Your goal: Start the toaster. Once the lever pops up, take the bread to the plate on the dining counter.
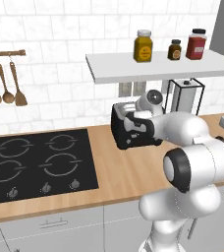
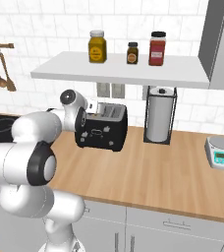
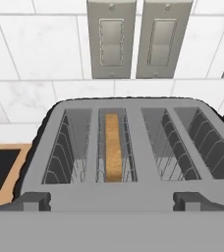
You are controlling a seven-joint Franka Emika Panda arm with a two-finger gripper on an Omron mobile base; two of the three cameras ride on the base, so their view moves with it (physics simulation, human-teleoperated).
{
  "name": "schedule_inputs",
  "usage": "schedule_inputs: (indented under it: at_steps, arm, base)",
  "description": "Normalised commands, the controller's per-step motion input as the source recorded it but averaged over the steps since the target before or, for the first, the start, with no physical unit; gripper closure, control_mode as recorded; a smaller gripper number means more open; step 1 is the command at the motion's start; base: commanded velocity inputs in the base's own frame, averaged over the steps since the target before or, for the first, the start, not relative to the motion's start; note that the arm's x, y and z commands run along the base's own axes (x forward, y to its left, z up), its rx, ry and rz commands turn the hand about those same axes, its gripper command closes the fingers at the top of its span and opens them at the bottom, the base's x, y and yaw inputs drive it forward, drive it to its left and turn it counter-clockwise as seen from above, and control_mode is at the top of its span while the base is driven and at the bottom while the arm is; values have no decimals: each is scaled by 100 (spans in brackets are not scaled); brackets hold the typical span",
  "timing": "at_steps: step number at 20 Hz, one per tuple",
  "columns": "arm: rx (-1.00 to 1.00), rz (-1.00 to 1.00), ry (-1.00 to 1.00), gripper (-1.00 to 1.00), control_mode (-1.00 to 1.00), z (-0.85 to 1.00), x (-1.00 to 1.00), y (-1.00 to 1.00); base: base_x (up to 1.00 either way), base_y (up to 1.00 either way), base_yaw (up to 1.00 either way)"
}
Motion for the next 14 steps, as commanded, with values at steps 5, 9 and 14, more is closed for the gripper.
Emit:
schedule_inputs:
  at_steps: [5, 9, 14]
  arm:
    - [0, 0, -2, -100, -100, -3, 11, 0]
    - [0, 0, -1, -100, -100, -1, 14, 0]
    - [0, 0, -1, -100, -100, 0, 9, 0]
  base:
    - [0, 0, 0]
    - [0, 0, 0]
    - [0, 0, 0]
